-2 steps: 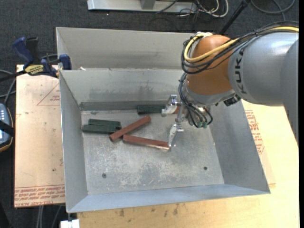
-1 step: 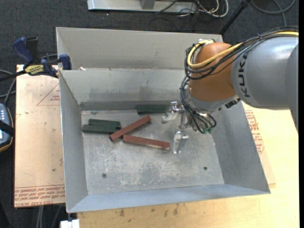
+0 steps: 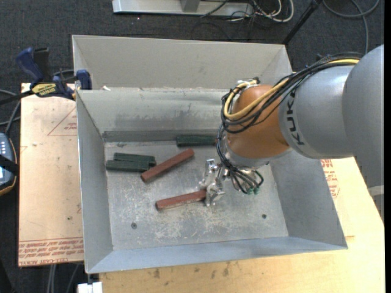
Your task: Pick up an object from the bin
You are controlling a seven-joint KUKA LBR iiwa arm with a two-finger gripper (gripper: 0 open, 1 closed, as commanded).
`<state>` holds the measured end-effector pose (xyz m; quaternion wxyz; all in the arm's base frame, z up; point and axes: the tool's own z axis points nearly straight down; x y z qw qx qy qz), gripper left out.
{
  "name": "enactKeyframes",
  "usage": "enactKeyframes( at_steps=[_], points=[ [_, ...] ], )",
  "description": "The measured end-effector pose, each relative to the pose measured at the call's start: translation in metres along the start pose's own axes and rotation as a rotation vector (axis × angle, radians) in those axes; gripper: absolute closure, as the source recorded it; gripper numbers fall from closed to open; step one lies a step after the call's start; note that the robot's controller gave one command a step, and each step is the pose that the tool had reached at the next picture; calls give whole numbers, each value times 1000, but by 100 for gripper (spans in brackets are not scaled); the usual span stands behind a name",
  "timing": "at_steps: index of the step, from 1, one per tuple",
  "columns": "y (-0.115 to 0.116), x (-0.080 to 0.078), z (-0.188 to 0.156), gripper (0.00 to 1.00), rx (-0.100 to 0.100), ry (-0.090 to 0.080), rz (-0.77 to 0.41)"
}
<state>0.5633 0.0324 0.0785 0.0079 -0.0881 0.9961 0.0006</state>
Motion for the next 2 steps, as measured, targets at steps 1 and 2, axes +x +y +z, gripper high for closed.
enactKeyframes(
  at_steps=[1,2],
  points=[
    [0,0,0,100,0,0,0],
    [-16,-18,-154,100,0,8,-165]
  ],
)
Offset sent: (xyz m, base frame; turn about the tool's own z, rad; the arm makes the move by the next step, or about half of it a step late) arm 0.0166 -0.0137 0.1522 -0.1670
